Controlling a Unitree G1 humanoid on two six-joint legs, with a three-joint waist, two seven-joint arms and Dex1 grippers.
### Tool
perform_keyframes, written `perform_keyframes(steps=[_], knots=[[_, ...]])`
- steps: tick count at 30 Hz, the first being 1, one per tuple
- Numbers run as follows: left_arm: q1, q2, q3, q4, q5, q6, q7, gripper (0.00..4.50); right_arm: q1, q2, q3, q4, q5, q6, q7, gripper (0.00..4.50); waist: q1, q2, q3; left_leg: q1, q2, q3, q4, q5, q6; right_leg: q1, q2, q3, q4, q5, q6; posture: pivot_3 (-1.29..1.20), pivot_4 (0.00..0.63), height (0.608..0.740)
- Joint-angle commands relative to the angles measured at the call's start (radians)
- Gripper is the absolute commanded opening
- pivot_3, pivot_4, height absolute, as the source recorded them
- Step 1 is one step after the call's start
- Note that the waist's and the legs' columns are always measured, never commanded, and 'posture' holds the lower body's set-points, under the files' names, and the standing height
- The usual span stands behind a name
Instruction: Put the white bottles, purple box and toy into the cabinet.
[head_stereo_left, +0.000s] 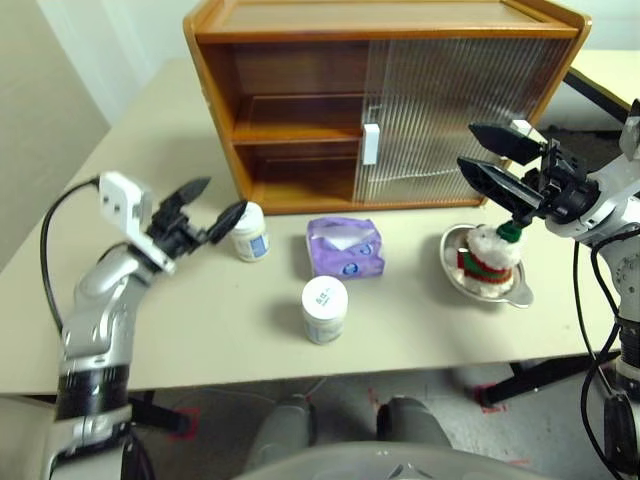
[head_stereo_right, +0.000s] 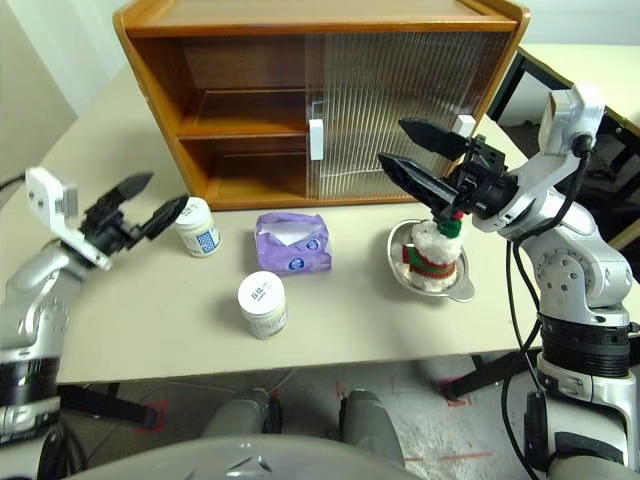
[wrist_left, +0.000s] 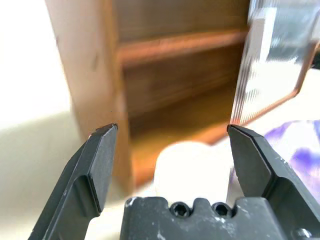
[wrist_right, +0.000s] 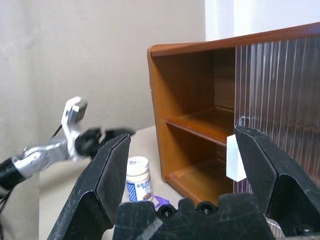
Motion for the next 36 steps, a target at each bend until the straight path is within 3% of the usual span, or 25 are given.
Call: perform_keyframes(steps=[1,11,23,36], knots=[[0.045,0.009,-0.012,0.018,0.030,-0.051,-0.024,4.46,-0.011,-0.004,0.002,0.004,-0.006,-0.006,0.012,4.50,0.010,0.000,0.000,0.000,0.001,0.000,0.000,0.000,0.000,0.000,-0.001,0.000,0.000,0.000,0.000,0.01,0.000,0.740],[0.104,0.001,-0.045,0.058,0.052,-0.088,-0.047,4.46,-0.016,-0.009,0.000,0.001,-0.002,0.006,0.010,4.50,0.012,0.003,0.000,-0.001,0.004,0.001,-0.002,-0.001,-0.001,0.000,0.000,-0.001,-0.003,0.001,-0.002,0.00,0.000,0.740],[0.028,0.008,-0.106,0.216,0.101,-0.150,-0.084,4.46,-0.011,-0.022,-0.016,-0.023,0.006,0.016,-0.002,4.50,0.009,0.005,-0.001,-0.001,0.005,0.001,-0.002,-0.001,-0.001,0.000,0.001,-0.002,-0.003,0.001,-0.002,-0.03,0.000,0.740],[-0.043,-0.053,-0.142,0.295,0.121,-0.174,-0.067,4.46,-0.002,-0.036,-0.022,-0.033,0.011,0.019,-0.013,4.50,0.008,0.005,-0.001,-0.001,0.005,0.002,-0.002,-0.001,-0.001,-0.001,0.000,-0.001,-0.004,0.001,-0.002,-0.04,0.000,0.740]])
